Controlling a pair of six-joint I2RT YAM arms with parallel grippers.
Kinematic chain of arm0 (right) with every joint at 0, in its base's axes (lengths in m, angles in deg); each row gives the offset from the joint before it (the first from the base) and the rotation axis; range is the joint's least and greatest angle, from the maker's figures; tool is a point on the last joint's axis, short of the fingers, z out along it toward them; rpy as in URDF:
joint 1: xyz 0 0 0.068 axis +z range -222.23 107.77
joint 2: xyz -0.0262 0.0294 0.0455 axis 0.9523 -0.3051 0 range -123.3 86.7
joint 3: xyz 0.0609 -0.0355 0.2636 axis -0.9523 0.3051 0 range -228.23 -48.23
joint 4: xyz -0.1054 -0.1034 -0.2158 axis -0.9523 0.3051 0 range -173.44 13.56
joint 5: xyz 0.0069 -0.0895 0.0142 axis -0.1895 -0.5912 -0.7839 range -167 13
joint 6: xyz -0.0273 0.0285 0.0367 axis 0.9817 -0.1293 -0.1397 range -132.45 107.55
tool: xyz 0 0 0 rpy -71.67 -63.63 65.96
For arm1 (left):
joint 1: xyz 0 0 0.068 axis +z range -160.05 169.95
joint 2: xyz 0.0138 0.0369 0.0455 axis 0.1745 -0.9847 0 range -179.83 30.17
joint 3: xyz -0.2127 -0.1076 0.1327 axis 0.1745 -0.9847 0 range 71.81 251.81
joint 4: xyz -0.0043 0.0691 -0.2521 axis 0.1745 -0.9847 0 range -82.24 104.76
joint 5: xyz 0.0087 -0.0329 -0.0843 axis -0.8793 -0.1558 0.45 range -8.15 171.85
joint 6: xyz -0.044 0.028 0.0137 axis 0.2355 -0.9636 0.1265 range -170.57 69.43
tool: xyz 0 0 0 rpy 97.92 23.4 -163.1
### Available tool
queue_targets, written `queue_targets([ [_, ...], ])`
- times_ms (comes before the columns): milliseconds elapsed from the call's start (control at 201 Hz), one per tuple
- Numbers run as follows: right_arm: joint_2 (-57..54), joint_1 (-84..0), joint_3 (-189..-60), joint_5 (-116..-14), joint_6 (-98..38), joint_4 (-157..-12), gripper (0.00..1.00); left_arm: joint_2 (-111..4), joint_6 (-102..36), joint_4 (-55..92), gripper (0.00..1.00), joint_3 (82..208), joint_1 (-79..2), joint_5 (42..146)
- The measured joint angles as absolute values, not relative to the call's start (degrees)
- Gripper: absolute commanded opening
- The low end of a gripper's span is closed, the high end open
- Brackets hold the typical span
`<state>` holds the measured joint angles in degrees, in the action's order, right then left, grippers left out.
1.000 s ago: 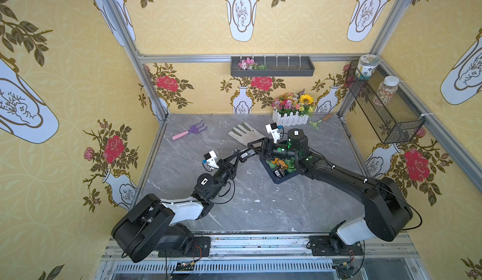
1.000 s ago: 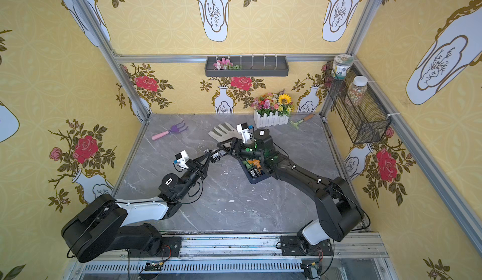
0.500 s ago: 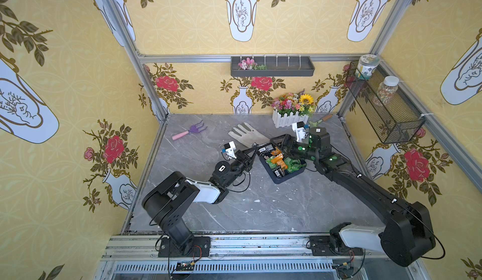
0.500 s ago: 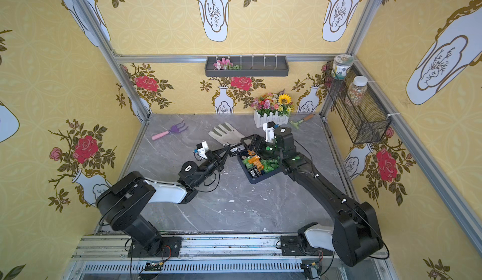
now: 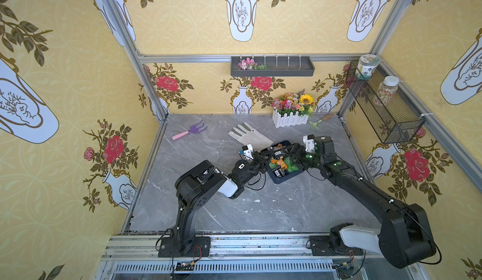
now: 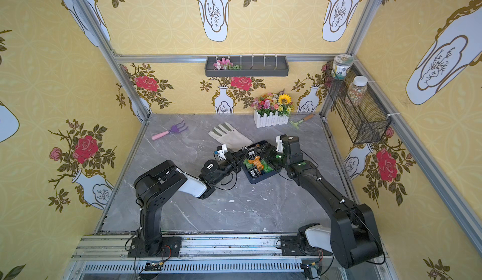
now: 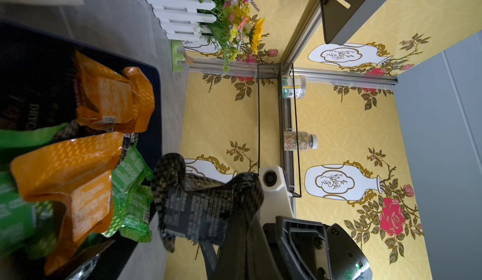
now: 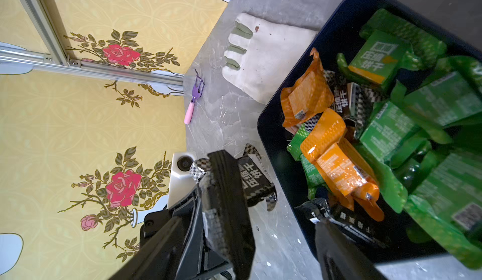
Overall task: Take the cookies out of the storage box
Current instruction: Place the cookie at the center of the board.
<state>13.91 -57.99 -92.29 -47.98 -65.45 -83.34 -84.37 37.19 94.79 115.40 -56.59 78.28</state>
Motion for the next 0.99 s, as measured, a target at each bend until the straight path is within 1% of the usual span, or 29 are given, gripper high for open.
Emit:
queue_targets([
  [80, 12.95, -58.04, -92.27, -46.89, -66.52, -86.38, 0.68, -85.05, 38.18, 94.81, 0.00, 115.40, -56.98, 76.93],
  [214, 10.76, -58.15, -91.81, -45.25, -68.27, -91.80, 0.52, -85.90, 38.63, 94.88, 0.00, 115.97, -57.88, 75.92],
  [294, 9.89, -58.15, -90.63, -44.29, -69.64, -94.75, 0.45, -86.58, 39.42, 95.21, 0.00, 116.37, -58.23, 75.35],
  [373, 9.80, -58.12, -89.01, -43.92, -71.11, -97.35, 0.40, -87.08, 39.57, 95.23, 0.00, 116.76, -58.34, 74.96],
  [433, 9.84, -58.15, -88.29, -43.94, -71.15, -98.67, 0.33, -87.12, 40.03, 95.21, 0.00, 116.78, -58.45, 74.19],
  [528, 9.82, -58.36, -87.92, -44.16, -71.81, -99.74, 0.22, -87.12, 40.10, 95.10, 0.10, 116.78, -58.71, 73.52],
  [558, 9.69, -58.36, -87.92, -44.11, -71.81, -99.96, 0.20, -87.12, 40.23, 95.03, 0.17, 116.78, -58.78, 73.32],
  [578, 9.54, -58.41, -87.92, -44.11, -71.83, -100.09, 0.18, -87.12, 40.54, 95.01, 0.19, 116.80, -58.82, 73.12],
  [632, 9.10, -58.45, -87.83, -44.13, -71.78, -100.22, 0.14, -87.12, 41.00, 94.86, 0.22, 116.80, -58.82, 73.08],
  [682, 8.97, -58.50, -87.54, -44.16, -71.76, -100.24, 0.14, -87.15, 41.19, 94.51, 0.30, 116.80, -58.82, 73.06],
  [772, 8.99, -58.76, -87.39, -44.18, -71.48, -100.15, 0.14, -87.10, 41.10, 93.98, 0.53, 116.80, -58.82, 73.06],
  [822, 9.19, -58.95, -87.39, -44.24, -71.11, -100.02, 0.14, -86.80, 40.95, 93.57, 0.62, 116.72, -58.82, 73.03],
  [881, 9.64, -59.28, -87.41, -44.27, -70.69, -99.85, 0.14, -86.01, 40.45, 92.80, 0.68, 116.39, -58.80, 72.97],
  [991, 10.78, -60.11, -87.92, -44.27, -69.51, -98.77, 0.14, -83.04, 38.39, 91.23, 0.73, 115.25, -58.73, 72.38],
])
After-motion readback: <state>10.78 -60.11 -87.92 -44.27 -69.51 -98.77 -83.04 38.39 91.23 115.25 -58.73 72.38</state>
